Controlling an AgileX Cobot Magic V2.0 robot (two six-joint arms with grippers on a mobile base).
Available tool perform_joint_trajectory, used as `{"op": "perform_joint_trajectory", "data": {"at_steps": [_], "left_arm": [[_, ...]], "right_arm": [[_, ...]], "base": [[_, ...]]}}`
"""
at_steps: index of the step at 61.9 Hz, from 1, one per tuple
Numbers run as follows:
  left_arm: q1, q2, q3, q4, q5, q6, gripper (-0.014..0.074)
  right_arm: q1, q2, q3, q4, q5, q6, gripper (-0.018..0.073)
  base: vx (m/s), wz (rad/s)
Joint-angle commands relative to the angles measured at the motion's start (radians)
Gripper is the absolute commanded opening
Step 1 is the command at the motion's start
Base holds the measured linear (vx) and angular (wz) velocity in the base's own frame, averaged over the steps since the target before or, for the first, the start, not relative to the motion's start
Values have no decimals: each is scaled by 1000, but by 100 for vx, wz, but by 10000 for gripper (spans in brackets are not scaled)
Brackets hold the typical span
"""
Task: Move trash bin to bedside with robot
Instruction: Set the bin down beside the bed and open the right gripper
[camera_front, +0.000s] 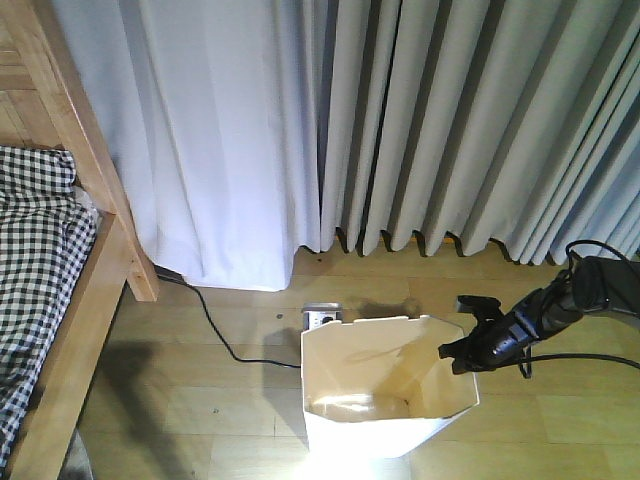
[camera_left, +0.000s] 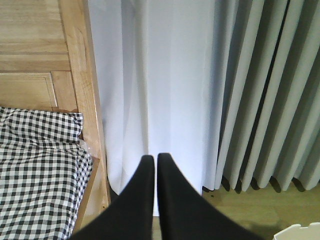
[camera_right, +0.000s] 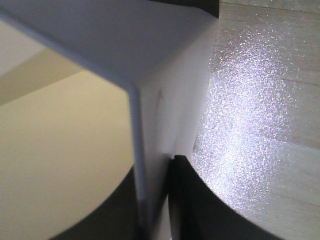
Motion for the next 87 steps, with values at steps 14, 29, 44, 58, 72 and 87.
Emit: {"op": "perform_joint_trajectory", "data": {"at_steps": [14,29,44,58,72,87], "left_arm": [[-6,-14,19,-3,-69,-4,-6],[-6,-14,19,-3,-69,-4,-6],[-6,-14,19,-3,-69,-4,-6],[-6,-14,19,-3,-69,-4,-6],[-6,-14,19,-3,-69,-4,-6],[-6,-14,19,-3,-69,-4,-6]], "right_arm": [[-4,-34,-100,-105,148,148,95],[-3,-36,-113,-124,123,160,136],[-3,-36,-113,-133,96,160,183],[-3,-36,-113,-136,85,160,330],[-1,-44,-113,-136,52,166,484],[-1,-45,-111,-84,-15,165,521]], "base": [[0,0],[0,0],[0,0],[0,0],[0,0],[0,0]]}}
